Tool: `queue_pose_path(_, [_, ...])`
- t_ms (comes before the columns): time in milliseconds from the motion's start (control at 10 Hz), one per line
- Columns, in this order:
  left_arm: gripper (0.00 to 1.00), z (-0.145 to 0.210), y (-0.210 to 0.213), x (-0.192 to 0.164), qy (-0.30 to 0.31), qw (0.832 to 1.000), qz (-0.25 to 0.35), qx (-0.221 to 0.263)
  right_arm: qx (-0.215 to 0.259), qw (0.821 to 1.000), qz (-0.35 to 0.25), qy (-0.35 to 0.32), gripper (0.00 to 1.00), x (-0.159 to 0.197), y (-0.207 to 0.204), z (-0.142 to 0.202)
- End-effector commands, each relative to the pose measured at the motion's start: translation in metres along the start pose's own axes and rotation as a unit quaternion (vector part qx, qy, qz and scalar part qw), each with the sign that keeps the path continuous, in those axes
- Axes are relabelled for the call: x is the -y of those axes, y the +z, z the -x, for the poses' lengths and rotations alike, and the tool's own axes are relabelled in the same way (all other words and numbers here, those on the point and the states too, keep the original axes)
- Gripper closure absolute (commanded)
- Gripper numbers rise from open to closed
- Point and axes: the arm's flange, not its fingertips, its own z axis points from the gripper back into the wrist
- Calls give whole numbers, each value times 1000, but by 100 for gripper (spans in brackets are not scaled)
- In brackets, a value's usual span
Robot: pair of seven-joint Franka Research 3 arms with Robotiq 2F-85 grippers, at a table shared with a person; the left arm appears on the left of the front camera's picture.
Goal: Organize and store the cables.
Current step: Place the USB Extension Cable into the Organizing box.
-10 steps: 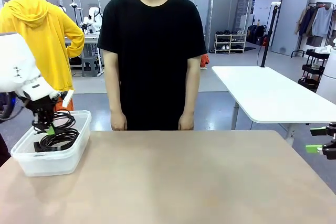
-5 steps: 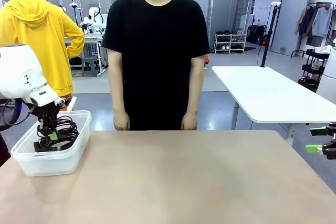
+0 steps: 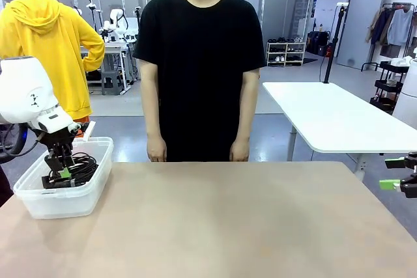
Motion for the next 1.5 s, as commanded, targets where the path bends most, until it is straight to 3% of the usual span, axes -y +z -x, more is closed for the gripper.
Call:
queue_pose_path(0, [0, 1, 7, -2, 4, 1000, 3, 1, 3, 1000, 0, 0, 0, 0, 0, 0])
queue_pose_path(200, [6, 4, 12, -2, 11, 1000, -1, 4, 3, 1000, 0, 0, 0, 0, 0, 0])
queue_pose_path(300, [0, 6, 16, -2, 18, 1000, -5, 6, 3, 1000, 0, 0, 0, 0, 0, 0])
queue_pose_path(700, [0, 6, 43, 3, 44, 999, -14, 16, 3, 1000, 0, 0, 0, 0, 0, 0])
queue_pose_path(1400, [0, 8, 29, -1, 23, 999, -21, 6, 3, 1000, 0, 0, 0, 0, 0, 0])
